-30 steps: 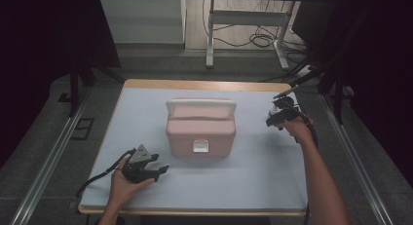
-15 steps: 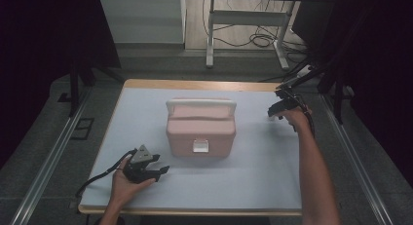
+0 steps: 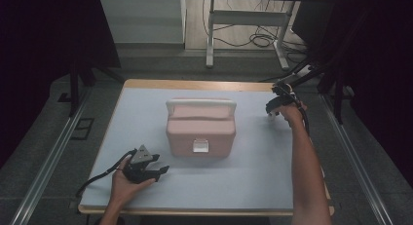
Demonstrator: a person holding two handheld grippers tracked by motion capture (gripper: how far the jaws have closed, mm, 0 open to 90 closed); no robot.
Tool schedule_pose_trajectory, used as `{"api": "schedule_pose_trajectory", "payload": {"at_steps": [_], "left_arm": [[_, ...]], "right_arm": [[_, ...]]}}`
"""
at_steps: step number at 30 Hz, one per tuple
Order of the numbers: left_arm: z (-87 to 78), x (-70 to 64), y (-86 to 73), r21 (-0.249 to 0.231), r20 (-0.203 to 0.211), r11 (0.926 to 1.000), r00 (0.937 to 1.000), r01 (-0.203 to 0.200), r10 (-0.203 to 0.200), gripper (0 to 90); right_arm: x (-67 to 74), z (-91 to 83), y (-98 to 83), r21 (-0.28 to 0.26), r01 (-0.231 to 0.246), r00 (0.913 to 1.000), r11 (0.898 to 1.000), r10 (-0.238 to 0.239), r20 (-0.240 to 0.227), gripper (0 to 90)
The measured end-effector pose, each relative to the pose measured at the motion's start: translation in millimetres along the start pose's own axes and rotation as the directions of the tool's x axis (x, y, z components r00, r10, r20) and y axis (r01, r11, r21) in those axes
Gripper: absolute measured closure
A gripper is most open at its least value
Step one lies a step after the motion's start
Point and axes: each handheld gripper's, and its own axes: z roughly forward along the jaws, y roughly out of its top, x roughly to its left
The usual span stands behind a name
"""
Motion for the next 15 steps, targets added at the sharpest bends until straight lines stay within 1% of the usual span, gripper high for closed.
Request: {"api": "schedule_pose_trajectory", "payload": {"at_steps": [5,7,10,12,15], "left_arm": [[-0.1,-0.1,-0.1,-0.002,-0.001,1.0000,1.0000,0.000,0.000,40.3],[-0.5,-0.2,0.0,-0.004,-0.002,1.0000,1.0000,0.002,-0.002,40.3],[-0.4,-0.2,0.0,-0.005,-0.003,1.0000,1.0000,0.002,-0.002,40.3],[-0.7,-0.3,0.0,-0.005,-0.003,1.0000,1.0000,0.002,-0.002,40.3],[-1.3,-0.1,0.0,-0.004,-0.005,1.0000,1.0000,0.000,0.000,40.4]], "right_arm": [[1.7,4.7,0.5,0.022,0.008,0.9999,1.000,-0.009,0.008,51.1],[2.2,6.1,0.3,0.023,0.007,0.9998,1.000,-0.008,0.018,53.3],[2.4,6.4,0.2,0.021,0.014,0.9995,1.000,-0.015,0.029,59.1],[2.2,5.9,0.0,0.022,0.010,0.9996,1.000,-0.011,0.024,59.6],[1.7,4.9,-0.8,0.026,0.025,0.9995,0.999,-0.026,0.018,59.9]]}}
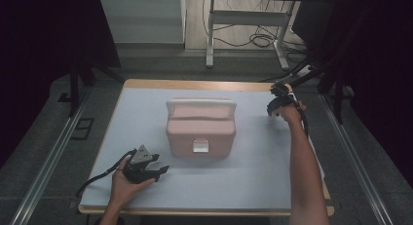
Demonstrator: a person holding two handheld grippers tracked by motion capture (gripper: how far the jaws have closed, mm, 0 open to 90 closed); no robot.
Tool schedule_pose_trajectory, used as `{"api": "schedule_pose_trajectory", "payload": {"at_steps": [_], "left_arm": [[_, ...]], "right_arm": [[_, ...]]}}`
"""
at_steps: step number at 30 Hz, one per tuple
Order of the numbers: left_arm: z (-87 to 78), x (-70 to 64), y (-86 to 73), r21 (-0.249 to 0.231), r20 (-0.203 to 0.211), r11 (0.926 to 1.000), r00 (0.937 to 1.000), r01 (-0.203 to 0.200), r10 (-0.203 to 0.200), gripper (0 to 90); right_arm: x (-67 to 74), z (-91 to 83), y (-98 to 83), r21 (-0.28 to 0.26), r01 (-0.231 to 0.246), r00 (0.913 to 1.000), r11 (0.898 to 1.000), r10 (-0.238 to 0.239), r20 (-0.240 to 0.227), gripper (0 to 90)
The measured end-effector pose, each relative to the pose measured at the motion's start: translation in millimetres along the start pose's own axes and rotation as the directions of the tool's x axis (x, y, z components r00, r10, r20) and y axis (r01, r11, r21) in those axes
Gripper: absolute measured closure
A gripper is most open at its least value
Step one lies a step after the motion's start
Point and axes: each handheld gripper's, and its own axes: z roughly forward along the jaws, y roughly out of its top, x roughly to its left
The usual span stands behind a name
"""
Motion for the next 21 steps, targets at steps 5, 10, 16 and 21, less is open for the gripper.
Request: {"api": "schedule_pose_trajectory", "payload": {"at_steps": [5,10,16,21], "left_arm": [[0.2,0.2,0.2,-0.003,0.000,1.0000,1.0000,0.003,-0.003,40.5],[-0.1,0.5,0.7,-0.010,0.002,0.9999,1.0000,0.009,-0.009,40.6],[-1.8,1.0,1.1,-0.016,0.005,0.9998,0.9999,0.010,-0.010,40.7],[-1.4,1.5,1.3,-0.016,0.009,0.9998,0.9999,0.010,-0.010,40.8]], "right_arm": [[0.9,-6.4,-2.5,-0.008,0.022,0.9997,1.000,-0.022,-0.009,60.0],[5.1,-16.7,-6.7,-0.022,0.053,0.9984,0.998,-0.053,-0.020,60.1],[18.0,-26.5,-14.1,-0.024,0.112,0.9934,0.993,-0.113,-0.022,60.1],[27.9,-34.3,-20.8,-0.034,0.142,0.9890,0.989,-0.143,-0.037,60.1]]}}
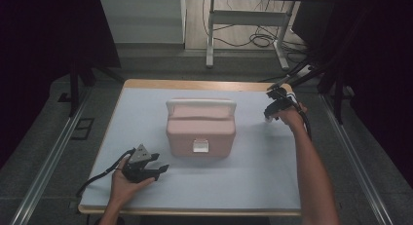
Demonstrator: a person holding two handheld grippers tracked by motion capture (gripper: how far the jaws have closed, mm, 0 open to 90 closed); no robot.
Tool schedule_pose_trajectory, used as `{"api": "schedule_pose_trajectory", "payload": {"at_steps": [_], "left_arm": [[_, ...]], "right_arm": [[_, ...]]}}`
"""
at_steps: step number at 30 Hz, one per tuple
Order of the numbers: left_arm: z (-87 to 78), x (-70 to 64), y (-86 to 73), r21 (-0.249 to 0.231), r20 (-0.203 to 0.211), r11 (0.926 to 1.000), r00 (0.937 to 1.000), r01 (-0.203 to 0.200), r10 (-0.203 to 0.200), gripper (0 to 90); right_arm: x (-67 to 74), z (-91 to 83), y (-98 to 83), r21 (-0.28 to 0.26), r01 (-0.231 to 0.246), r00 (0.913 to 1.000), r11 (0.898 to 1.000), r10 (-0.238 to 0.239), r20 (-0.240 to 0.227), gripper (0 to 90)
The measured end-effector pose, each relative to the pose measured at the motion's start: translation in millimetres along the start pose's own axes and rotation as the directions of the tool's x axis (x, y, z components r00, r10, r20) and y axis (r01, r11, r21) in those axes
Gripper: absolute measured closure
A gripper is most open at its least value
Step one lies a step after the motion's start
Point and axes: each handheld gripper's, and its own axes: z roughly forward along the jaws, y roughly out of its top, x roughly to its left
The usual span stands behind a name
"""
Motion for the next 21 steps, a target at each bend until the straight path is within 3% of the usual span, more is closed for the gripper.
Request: {"api": "schedule_pose_trajectory", "payload": {"at_steps": [10,21], "left_arm": [[2.1,1.7,0.7,-0.008,0.007,0.9999,0.9999,0.007,-0.007,41.0],[3.6,4.0,1.8,-0.008,0.011,0.9999,0.9999,0.010,-0.010,41.0]], "right_arm": [[15.6,-15.9,-16.4,-0.022,0.047,0.9987,0.999,-0.048,-0.019,60.1],[34.8,-31.3,-46.7,-0.055,0.092,0.9936,0.994,-0.095,-0.061,60.1]]}}
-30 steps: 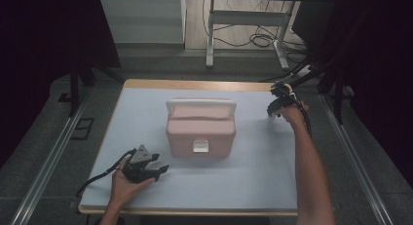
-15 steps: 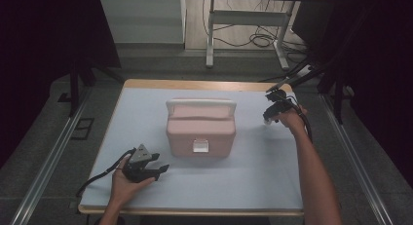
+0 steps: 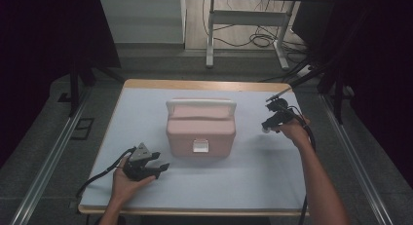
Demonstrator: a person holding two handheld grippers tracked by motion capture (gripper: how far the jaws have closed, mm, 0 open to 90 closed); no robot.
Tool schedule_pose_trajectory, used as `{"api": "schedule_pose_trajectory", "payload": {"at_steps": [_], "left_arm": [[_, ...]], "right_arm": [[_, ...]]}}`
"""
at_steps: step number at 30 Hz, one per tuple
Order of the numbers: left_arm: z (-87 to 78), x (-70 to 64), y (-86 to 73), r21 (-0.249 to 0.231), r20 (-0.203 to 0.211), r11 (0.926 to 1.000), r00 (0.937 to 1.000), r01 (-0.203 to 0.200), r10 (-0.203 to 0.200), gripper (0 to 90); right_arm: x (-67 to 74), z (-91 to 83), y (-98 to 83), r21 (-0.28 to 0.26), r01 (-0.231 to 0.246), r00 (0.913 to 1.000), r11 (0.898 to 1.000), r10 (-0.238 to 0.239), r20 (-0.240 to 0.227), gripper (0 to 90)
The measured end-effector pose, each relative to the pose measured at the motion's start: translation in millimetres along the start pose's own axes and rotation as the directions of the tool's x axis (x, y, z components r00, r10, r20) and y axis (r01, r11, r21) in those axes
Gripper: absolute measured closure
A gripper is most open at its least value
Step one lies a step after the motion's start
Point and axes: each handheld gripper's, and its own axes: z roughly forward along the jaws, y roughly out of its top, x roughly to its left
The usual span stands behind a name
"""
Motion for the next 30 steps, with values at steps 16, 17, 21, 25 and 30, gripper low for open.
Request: {"api": "schedule_pose_trajectory", "payload": {"at_steps": [16,17,21,25,30], "left_arm": [[-1.2,-1.4,-0.6,0.007,-0.012,1.0000,0.9999,-0.001,0.001,40.8],[-1.2,-1.4,-0.6,0.008,-0.012,1.0000,0.9999,-0.001,0.002,40.9],[-1.1,-1.8,-0.9,0.009,-0.014,1.0000,0.9999,-0.003,0.003,40.9],[-0.4,-2.4,-1.3,0.011,-0.014,0.9999,0.9999,-0.002,0.002,40.8],[0.8,-3.3,-1.9,0.017,-0.016,0.9998,0.9999,-0.004,0.004,40.8]], "right_arm": [[47.2,-4.3,-26.7,0.004,0.141,0.9879,0.990,-0.140,-0.066,60.1],[49.2,-3.2,-28.0,0.008,0.151,0.9861,0.989,-0.150,-0.072,60.1],[56.3,4.3,-32.0,0.021,0.174,0.9814,0.984,-0.172,-0.085,60.1],[64.6,11.0,-34.0,0.033,0.191,0.9774,0.981,-0.187,-0.099,60.0],[69.8,17.1,-33.5,0.035,0.208,0.9743,0.977,-0.204,-0.096,60.0]]}}
